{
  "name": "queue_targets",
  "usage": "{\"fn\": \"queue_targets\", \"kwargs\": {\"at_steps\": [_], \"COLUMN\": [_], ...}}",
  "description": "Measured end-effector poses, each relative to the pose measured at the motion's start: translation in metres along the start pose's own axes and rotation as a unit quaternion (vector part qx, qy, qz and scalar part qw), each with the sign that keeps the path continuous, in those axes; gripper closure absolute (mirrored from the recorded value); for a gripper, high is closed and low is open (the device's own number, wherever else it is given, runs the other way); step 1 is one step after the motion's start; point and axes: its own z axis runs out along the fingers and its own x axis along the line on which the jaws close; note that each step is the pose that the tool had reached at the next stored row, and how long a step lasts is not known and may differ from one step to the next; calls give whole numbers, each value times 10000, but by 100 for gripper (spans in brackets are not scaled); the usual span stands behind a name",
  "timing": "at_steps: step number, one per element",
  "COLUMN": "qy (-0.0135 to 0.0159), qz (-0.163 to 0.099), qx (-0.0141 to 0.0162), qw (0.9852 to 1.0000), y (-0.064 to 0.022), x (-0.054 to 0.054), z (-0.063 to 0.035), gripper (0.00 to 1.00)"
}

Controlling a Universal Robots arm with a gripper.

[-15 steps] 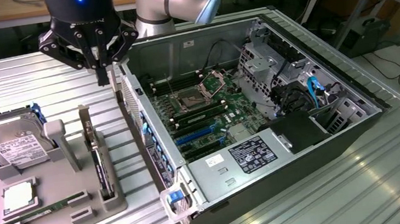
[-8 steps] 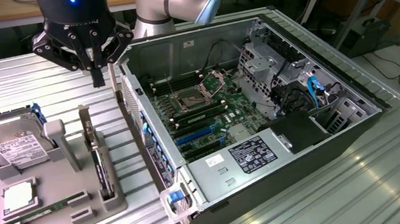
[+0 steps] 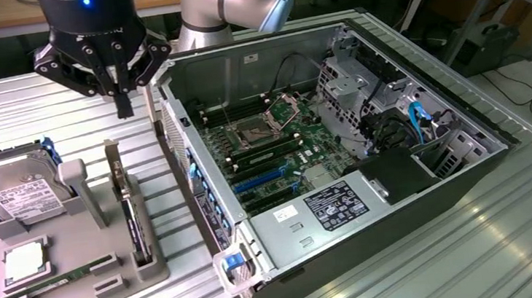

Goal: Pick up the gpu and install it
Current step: 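Reach for the gpu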

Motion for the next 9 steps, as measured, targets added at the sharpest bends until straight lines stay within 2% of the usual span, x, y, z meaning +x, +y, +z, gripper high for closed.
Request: {"fn": "queue_targets", "kwargs": {"at_steps": [9], "qy": [2], "qz": [1], "qx": [0], "qw": [10000], "y": [-5], "x": [30], "z": [-1], "gripper": [89]}}
